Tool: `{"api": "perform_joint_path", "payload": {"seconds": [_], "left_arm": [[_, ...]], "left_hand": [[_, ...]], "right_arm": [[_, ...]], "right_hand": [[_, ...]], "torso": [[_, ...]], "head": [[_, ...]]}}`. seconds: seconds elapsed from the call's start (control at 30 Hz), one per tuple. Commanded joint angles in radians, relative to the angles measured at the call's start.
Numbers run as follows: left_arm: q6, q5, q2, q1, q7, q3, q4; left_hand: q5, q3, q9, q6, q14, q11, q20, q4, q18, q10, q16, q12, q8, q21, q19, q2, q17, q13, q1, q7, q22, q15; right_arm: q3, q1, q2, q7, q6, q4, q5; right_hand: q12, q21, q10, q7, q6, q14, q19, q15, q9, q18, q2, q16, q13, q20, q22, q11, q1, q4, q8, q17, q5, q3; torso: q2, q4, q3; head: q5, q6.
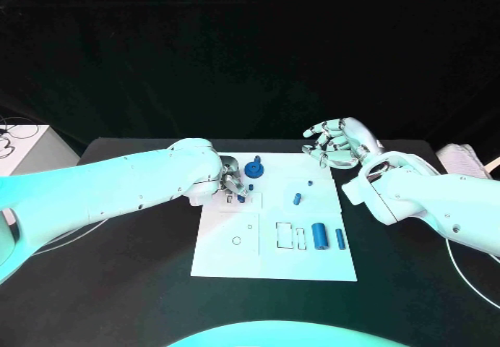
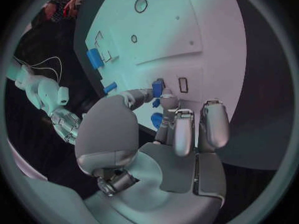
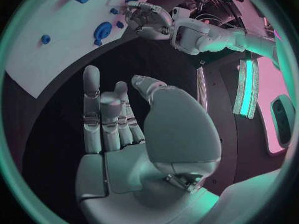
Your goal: Assemble the parts on the task board
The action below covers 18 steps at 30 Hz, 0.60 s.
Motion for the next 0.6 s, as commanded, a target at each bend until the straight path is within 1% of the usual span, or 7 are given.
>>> {"api": "perform_joint_path", "payload": {"seconds": [0.03,0.27,0.43,0.6], "left_arm": [[0.025,-0.004,0.001,-0.003,0.002,-0.002,0.002],[0.029,-0.004,0.000,-0.003,0.002,-0.002,0.001],[0.030,-0.004,-0.001,-0.003,0.001,-0.002,0.001],[0.033,-0.004,-0.001,-0.003,0.001,-0.002,0.001]], "left_hand": [[0.003,0.191,0.057,0.021,0.090,-0.002,-0.001,-0.196,-0.006,0.005,0.005,0.005,0.001,0.007,0.008,0.010,0.208,0.001,-0.003,-0.014,0.001,-0.007],[0.005,0.191,0.058,0.022,0.090,-0.002,-0.001,-0.197,-0.007,0.006,0.005,0.006,0.001,0.007,0.009,0.011,0.208,0.002,-0.004,-0.015,0.003,-0.008],[0.005,0.191,0.058,0.022,0.090,-0.002,-0.001,-0.197,-0.007,0.006,0.005,0.006,0.001,0.007,0.009,0.011,0.208,0.002,-0.004,-0.015,0.003,-0.008],[0.005,0.191,0.058,0.022,0.090,-0.002,-0.001,-0.197,-0.007,0.006,0.005,0.006,0.001,0.007,0.009,0.011,0.208,0.002,-0.004,-0.015,0.003,-0.008]], "right_arm": [[0.000,-0.001,0.001,0.006,0.013,0.001,-0.012],[0.000,-0.001,0.001,0.005,0.014,0.000,-0.013],[0.000,-0.001,0.001,0.004,0.015,-0.001,-0.013],[0.000,-0.001,0.002,0.003,0.015,-0.001,-0.013]], "right_hand": [[-0.005,-0.007,0.001,0.003,0.002,0.003,0.009,-0.001,0.001,0.021,-0.003,-0.007,-0.003,0.001,-0.003,-0.009,-0.001,0.002,0.005,0.000,0.010,0.007],[-0.005,-0.007,0.001,0.003,0.002,0.003,0.009,-0.001,0.001,0.021,-0.003,-0.007,-0.003,0.001,-0.003,-0.009,-0.001,0.002,0.005,0.000,0.010,0.007],[-0.005,-0.007,0.001,0.003,0.002,0.003,0.009,-0.001,0.001,0.021,-0.003,-0.007,-0.003,0.001,-0.003,-0.009,-0.001,0.002,0.005,0.000,0.010,0.007],[-0.005,-0.007,0.001,0.003,0.002,0.004,0.009,-0.001,0.001,0.021,-0.003,-0.007,-0.003,0.001,-0.003,-0.009,-0.001,0.002,0.005,0.000,0.010,0.007]], "torso": [[0.000,0.0004,-0.0003],[0.000,0.0008,-0.0005],[0.000,0.0001,-0.0008],[0.000,0.0001,-0.0004]], "head": [[0.000,-0.001],[0.001,-0.001],[0.000,-0.001],[0.001,-0.002]]}}
